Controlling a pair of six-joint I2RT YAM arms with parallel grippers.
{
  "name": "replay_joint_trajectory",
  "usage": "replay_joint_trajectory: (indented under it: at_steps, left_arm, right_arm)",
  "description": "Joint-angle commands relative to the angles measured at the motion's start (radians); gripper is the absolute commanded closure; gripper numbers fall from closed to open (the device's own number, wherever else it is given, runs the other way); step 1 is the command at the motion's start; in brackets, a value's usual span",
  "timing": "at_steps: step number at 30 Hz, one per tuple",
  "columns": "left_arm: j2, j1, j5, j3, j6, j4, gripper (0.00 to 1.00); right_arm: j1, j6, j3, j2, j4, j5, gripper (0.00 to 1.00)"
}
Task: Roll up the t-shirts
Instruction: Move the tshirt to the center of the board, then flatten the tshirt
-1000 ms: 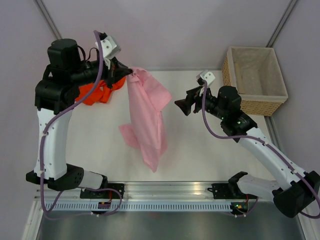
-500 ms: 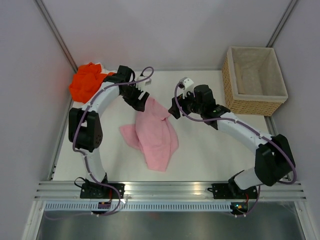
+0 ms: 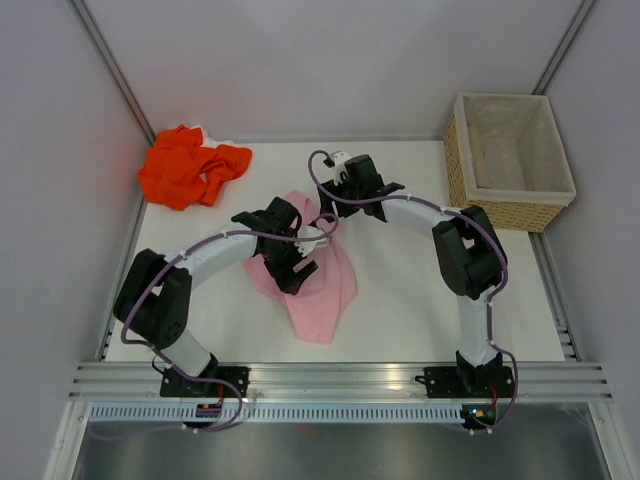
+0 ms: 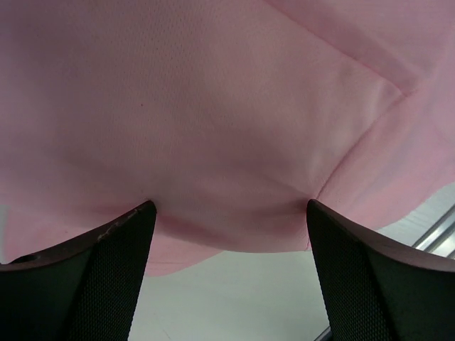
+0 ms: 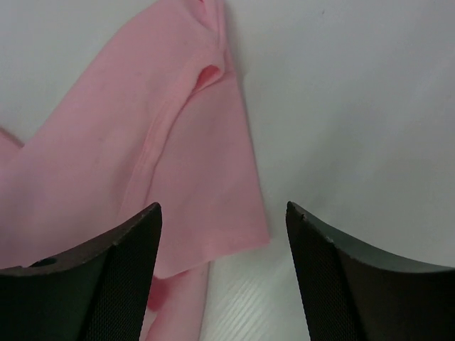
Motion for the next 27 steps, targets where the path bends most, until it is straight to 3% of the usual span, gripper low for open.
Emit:
replay_joint_trajectory:
  at_steps: [1, 3, 6, 8, 9, 12, 13, 14, 17, 18, 27]
  left_arm:
    - [0.044, -0.002, -0.107, -0.057, 0.012, 0.139, 0.10]
    - [0.059, -0.004, -0.121, -0.098, 0.006, 0.193, 0.12]
    - [0.078, -0.004, -0.127, -0.141, 0.001, 0.274, 0.27]
    - [0.075, -0.004, -0.116, -0.154, -0.011, 0.297, 0.48]
    - [0.068, -0.004, -0.109, -0.160, -0.020, 0.303, 0.61]
    - [0.030, -0.002, -0.107, -0.172, -0.031, 0.305, 0.82]
    - [0.016, -0.002, -0.110, -0.175, -0.039, 0.303, 0.97]
    - [-0.004, 0.000, -0.112, -0.183, -0.042, 0.303, 0.98]
    - [-0.088, 0.003, -0.122, -0.197, -0.030, 0.284, 0.98]
    - [-0.138, 0.006, -0.129, -0.191, -0.021, 0.276, 0.98]
    - [-0.343, 0.131, -0.126, -0.014, 0.064, 0.070, 0.98]
  right_arm:
    - [0.001, -0.022, 0.079, 0.101, -0.095, 0.059, 0.24]
    - [0.000, -0.021, 0.070, 0.121, -0.096, 0.055, 0.25]
    - [0.001, -0.002, 0.036, 0.139, -0.073, 0.033, 0.25]
    - [0.003, 0.007, 0.007, 0.144, -0.050, 0.030, 0.27]
    - [0.001, 0.015, 0.000, 0.145, -0.045, 0.032, 0.33]
    - [0.003, 0.030, -0.028, 0.149, -0.030, 0.021, 0.51]
    - [0.001, 0.041, -0.040, 0.150, -0.025, 0.003, 0.62]
    - [0.003, 0.047, -0.045, 0.150, -0.023, -0.019, 0.67]
    - [0.001, 0.062, -0.071, 0.130, -0.022, -0.089, 0.95]
    - [0.000, 0.065, -0.080, 0.116, -0.019, -0.091, 1.00]
    - [0.000, 0.096, -0.296, -0.274, -0.026, -0.126, 0.99]
